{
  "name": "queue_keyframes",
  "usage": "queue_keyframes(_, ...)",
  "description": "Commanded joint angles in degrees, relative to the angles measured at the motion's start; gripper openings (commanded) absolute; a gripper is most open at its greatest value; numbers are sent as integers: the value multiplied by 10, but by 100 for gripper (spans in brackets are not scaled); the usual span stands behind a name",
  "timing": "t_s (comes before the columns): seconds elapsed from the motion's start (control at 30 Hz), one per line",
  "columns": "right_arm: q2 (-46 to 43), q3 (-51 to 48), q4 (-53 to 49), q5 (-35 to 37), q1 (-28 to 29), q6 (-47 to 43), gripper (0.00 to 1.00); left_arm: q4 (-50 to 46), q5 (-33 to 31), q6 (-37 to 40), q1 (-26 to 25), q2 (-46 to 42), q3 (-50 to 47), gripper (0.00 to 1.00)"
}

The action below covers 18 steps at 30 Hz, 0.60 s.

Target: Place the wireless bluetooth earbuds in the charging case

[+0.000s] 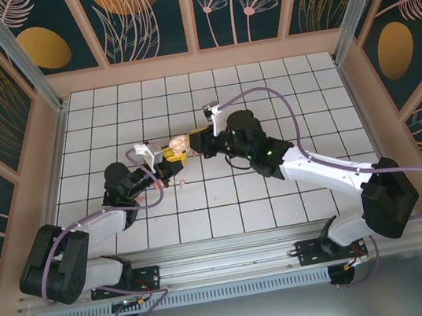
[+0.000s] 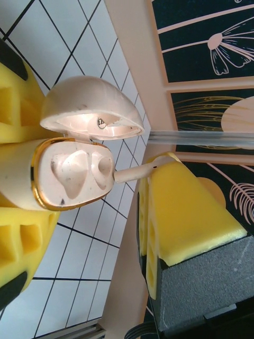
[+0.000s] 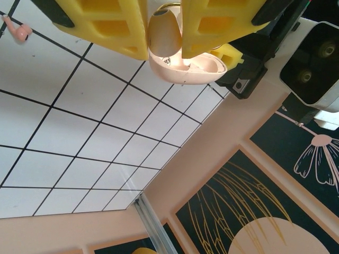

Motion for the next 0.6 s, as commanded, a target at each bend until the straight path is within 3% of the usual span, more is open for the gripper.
queue_keyframes(0.0,8,6,32,-6,5,-9,20,23,14,6,-3,-4,12,5)
queue_keyframes(0.57,15,-13,23,1,10,-7,20,36,8,1,-3,-17,9,5)
